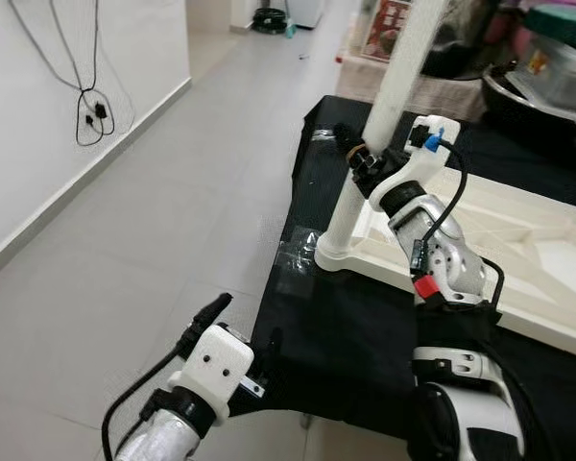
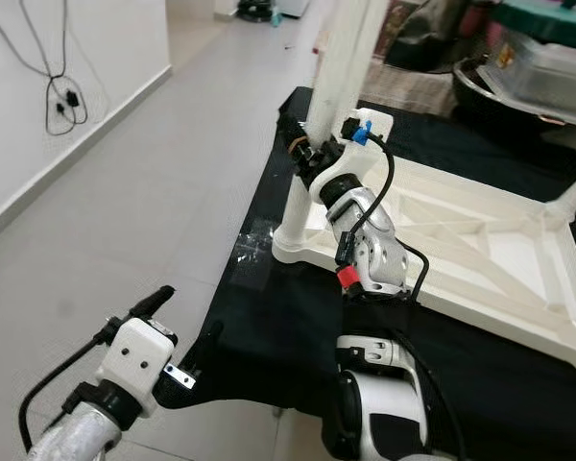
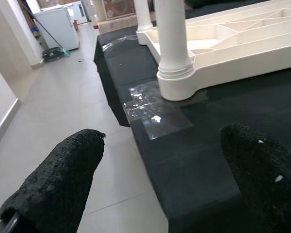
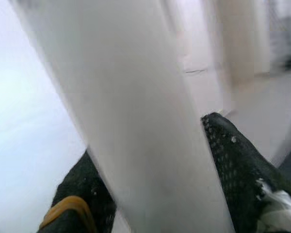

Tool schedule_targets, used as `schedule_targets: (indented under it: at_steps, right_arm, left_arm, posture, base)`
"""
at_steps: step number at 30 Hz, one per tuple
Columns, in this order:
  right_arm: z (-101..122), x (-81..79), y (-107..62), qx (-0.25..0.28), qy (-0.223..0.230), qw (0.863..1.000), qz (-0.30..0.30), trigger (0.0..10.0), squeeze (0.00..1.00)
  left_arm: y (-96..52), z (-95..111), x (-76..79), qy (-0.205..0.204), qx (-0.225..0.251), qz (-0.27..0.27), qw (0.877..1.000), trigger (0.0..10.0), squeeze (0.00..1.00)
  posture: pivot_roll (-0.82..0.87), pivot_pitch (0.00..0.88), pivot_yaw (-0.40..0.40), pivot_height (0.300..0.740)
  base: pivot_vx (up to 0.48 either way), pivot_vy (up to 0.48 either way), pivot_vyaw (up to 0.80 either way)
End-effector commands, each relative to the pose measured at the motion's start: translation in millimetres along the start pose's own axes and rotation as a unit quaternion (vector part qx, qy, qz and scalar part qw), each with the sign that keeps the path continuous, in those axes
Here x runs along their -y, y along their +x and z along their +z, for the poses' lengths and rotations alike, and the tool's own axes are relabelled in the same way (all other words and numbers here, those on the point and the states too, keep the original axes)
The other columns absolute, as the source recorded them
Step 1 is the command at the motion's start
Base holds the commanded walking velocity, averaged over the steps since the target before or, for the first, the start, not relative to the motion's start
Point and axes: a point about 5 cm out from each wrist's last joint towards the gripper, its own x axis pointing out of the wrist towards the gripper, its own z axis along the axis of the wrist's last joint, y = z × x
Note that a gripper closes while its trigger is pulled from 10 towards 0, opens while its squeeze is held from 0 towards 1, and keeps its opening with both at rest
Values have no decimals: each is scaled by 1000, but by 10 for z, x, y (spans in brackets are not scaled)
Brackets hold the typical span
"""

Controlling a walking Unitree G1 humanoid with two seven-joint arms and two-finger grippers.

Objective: Building children table

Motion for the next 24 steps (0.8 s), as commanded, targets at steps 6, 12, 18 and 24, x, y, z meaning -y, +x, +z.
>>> schedule_targets:
  at_steps: [6, 12, 18, 24]
  right_arm:
    - [-298, -439, -71, -122, 54, 933, 333, 10000, 0]
    - [-389, -404, 30, -138, 39, 930, 337, 0, 0]
    - [-444, -283, 163, -135, -39, 964, 224, 0, 0]
    - [-395, 144, 131, -86, -88, 984, -127, 0, 0]
  left_arm:
    - [-29, -36, 42, -2, -10, -5, 1000, 10000, 0]
    - [-36, -26, 39, -2, -10, -4, 1000, 10000, 0]
    - [-40, -24, 31, -1, -11, -3, 1000, 10000, 0]
    - [-31, -30, 28, -2, -12, -6, 1000, 10000, 0]
  posture:
    - [137, 63, -148, 740]
    - [140, 76, -151, 740]
    - [142, 83, -147, 740]
    - [130, 84, -147, 740]
  base:
    - [0, 0, 0]
    - [0, 0, 0]
    - [0, 0, 0]
    - [0, 0, 0]
